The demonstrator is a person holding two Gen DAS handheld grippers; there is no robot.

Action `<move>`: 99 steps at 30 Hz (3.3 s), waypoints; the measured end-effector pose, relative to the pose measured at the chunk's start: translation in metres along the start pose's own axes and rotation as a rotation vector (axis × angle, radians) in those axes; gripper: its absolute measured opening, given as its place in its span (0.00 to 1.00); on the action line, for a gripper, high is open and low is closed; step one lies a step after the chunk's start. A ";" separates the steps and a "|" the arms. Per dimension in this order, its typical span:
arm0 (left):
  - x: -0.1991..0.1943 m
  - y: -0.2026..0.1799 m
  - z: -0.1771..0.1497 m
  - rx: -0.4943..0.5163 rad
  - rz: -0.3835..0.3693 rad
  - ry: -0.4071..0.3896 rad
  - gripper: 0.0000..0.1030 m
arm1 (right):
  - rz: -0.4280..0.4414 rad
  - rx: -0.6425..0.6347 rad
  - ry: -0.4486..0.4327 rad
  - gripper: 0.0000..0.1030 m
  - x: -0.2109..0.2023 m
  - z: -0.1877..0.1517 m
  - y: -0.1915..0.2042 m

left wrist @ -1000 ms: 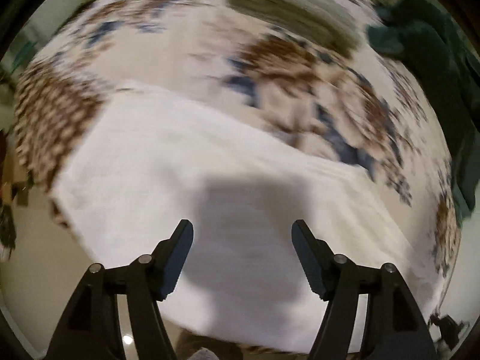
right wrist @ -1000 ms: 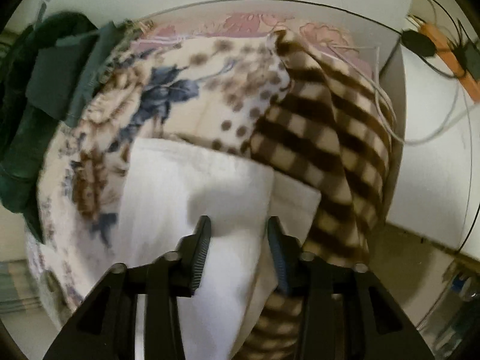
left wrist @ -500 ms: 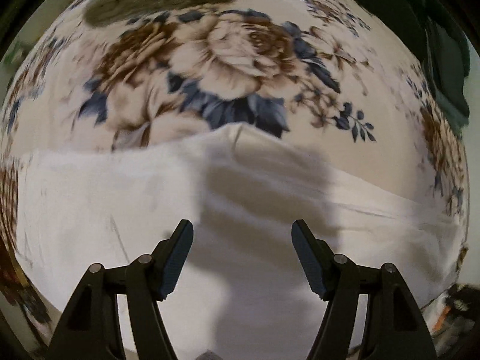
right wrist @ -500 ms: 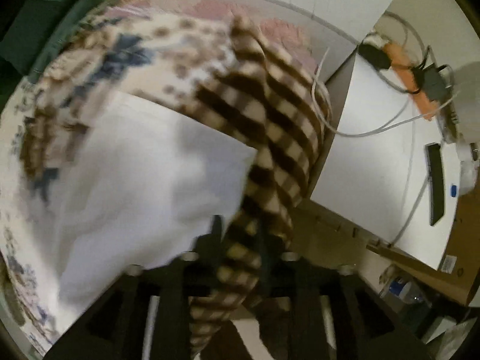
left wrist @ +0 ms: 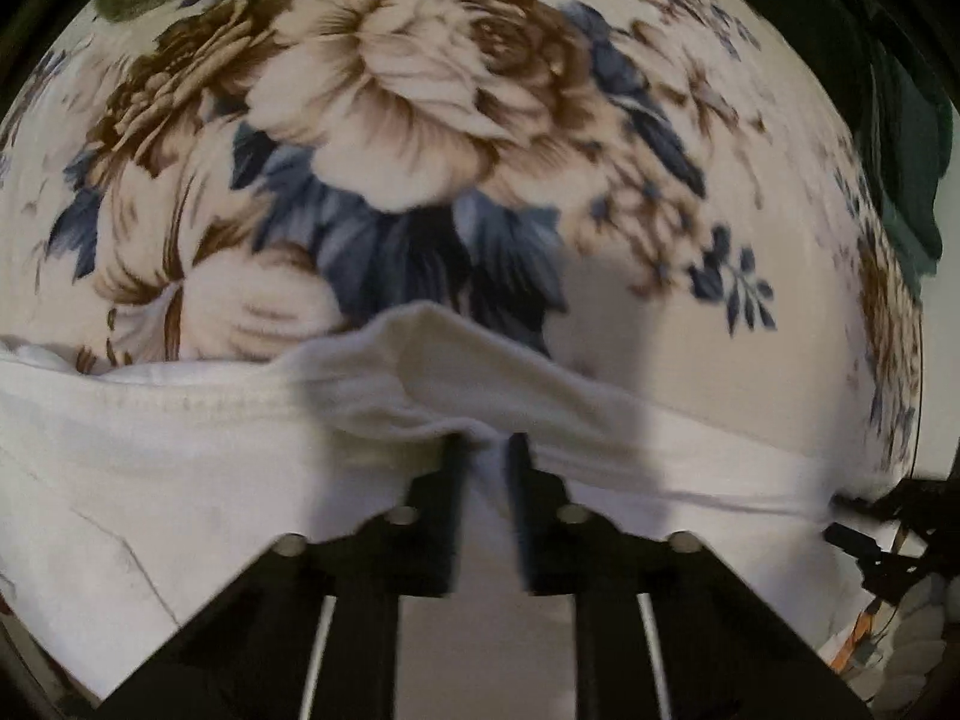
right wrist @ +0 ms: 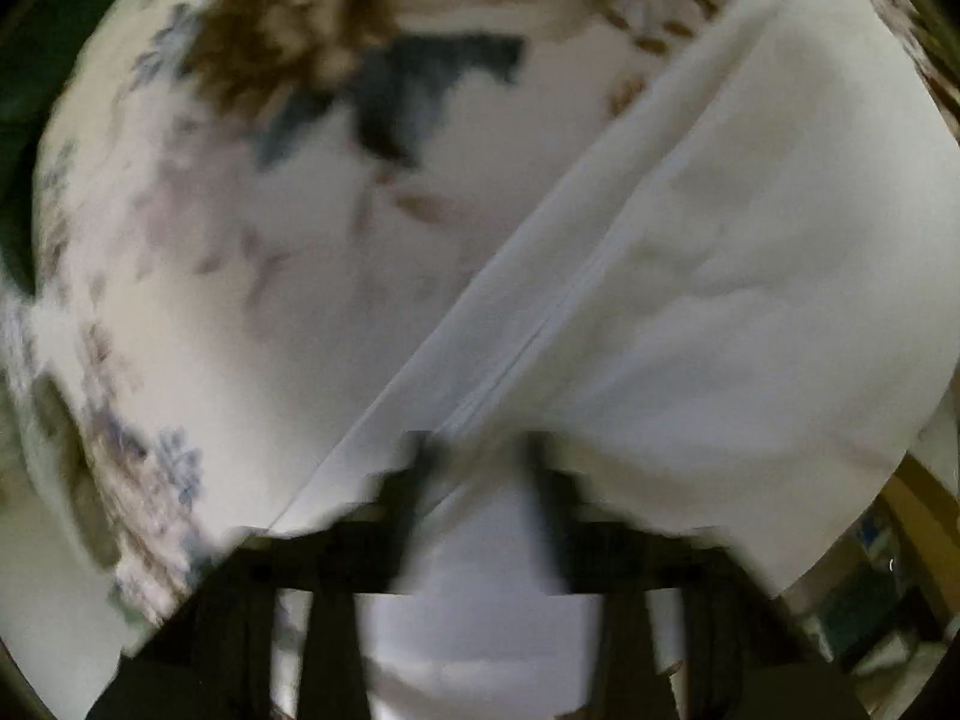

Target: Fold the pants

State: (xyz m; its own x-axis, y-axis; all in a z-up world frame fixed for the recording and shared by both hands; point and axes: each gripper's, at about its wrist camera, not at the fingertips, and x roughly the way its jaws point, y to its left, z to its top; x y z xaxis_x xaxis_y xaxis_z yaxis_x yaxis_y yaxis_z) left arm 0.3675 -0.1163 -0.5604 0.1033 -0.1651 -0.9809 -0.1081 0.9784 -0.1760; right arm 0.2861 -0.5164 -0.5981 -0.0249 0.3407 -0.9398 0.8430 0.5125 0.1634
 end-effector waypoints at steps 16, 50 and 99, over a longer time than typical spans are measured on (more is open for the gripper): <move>-0.043 0.025 0.036 0.041 -0.080 0.018 0.22 | -0.033 -0.162 -0.021 0.15 -0.014 -0.007 0.032; -0.065 -0.005 0.061 0.050 0.009 -0.044 0.41 | 0.060 -0.371 0.098 0.52 -0.019 -0.027 0.034; -0.007 -0.012 -0.079 0.188 0.095 0.131 0.93 | 0.013 0.039 -0.391 0.82 -0.122 0.012 -0.188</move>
State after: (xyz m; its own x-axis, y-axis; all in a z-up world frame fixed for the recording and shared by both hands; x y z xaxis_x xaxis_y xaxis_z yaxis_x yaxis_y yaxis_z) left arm 0.2904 -0.1370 -0.5579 -0.0290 -0.0742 -0.9968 0.0756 0.9942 -0.0762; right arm 0.1374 -0.6635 -0.5179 0.1857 0.0171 -0.9825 0.8618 0.4774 0.1712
